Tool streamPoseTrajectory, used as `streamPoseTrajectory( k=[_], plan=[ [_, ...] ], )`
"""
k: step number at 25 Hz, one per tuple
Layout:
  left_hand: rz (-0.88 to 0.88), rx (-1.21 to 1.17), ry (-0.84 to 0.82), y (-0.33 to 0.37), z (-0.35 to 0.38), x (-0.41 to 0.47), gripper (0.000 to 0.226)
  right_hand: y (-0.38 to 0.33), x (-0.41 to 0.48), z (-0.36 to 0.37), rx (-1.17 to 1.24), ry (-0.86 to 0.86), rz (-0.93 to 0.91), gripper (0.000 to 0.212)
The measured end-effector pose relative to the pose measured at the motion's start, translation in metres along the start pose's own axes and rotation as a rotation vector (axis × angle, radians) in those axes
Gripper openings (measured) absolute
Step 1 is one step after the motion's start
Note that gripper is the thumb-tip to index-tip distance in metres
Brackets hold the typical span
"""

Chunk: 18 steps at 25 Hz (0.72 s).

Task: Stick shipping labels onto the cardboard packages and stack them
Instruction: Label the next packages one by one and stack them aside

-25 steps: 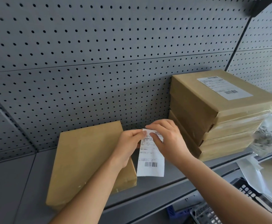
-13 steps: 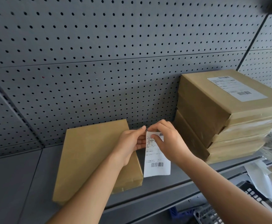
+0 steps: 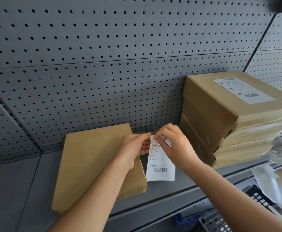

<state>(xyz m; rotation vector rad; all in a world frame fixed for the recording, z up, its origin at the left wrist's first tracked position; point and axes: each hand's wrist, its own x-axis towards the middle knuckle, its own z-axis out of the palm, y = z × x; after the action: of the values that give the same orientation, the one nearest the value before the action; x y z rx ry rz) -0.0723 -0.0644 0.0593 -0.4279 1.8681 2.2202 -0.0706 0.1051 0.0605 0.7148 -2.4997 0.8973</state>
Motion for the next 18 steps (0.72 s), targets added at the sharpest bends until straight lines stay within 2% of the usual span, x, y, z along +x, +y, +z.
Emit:
streamPoseTrajectory(
  k=[5, 9, 11, 14, 18],
  plan=[
    [-0.008, 0.000, 0.117, -0.002, -0.002, 0.005, 0.020, 0.001, -0.005, -0.005, 0.005, 0.048, 0.009, 0.017],
    [0.016, 0.065, 0.156, -0.001, 0.000, 0.001, 0.021, 0.002, -0.012, -0.012, 0.060, 0.079, 0.033, 0.010],
    [0.038, 0.084, 0.158, 0.002, 0.005, -0.003, 0.015, 0.003, -0.014, -0.014, 0.081, 0.070, 0.053, 0.009],
    [0.080, 0.104, 0.127, 0.005, 0.013, -0.010, 0.011, 0.004, -0.013, -0.014, 0.095, 0.063, 0.080, 0.010],
    [0.140, 0.069, -0.056, 0.004, 0.015, -0.016, 0.019, 0.002, -0.012, -0.018, 0.075, 0.075, 0.089, 0.007]
  ],
)
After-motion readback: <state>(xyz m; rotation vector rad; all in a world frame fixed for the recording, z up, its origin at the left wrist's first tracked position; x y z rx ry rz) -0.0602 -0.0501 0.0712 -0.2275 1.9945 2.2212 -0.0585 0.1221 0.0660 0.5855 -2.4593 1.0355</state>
